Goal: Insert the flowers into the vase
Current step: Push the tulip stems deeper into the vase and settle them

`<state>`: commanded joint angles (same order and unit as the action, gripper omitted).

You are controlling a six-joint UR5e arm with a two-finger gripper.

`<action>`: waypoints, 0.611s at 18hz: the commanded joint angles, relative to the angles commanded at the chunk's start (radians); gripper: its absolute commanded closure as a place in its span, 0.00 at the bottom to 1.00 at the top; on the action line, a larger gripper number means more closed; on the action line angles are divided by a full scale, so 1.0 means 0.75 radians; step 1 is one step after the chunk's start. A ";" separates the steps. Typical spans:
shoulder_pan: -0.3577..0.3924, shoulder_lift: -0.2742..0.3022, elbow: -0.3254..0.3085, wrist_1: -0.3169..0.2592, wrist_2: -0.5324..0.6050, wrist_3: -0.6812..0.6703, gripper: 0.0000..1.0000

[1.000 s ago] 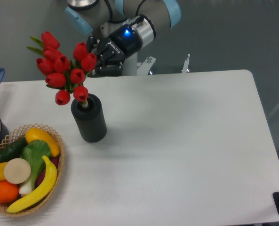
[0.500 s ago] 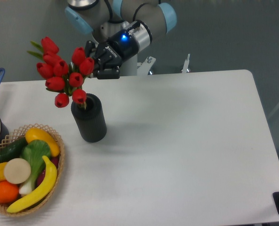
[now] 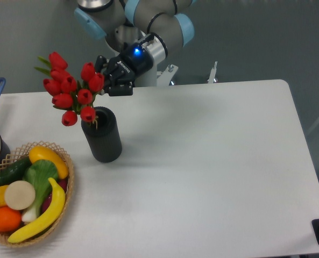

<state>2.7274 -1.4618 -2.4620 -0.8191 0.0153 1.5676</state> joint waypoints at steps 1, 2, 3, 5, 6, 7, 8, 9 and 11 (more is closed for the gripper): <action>0.000 -0.002 -0.002 -0.002 0.002 0.002 0.86; 0.000 -0.004 -0.008 0.000 0.002 0.004 0.85; 0.000 -0.004 -0.008 -0.002 0.004 0.004 0.84; 0.000 -0.004 -0.002 0.000 0.006 0.002 0.80; -0.002 -0.008 0.002 -0.004 0.010 0.002 0.80; -0.002 -0.020 0.000 0.002 0.010 0.004 0.78; -0.002 -0.043 0.004 0.004 0.012 0.016 0.74; -0.002 -0.063 0.004 0.004 0.012 0.041 0.68; -0.004 -0.098 -0.006 0.002 0.014 0.102 0.56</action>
<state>2.7244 -1.5354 -2.4666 -0.8176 0.0261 1.6442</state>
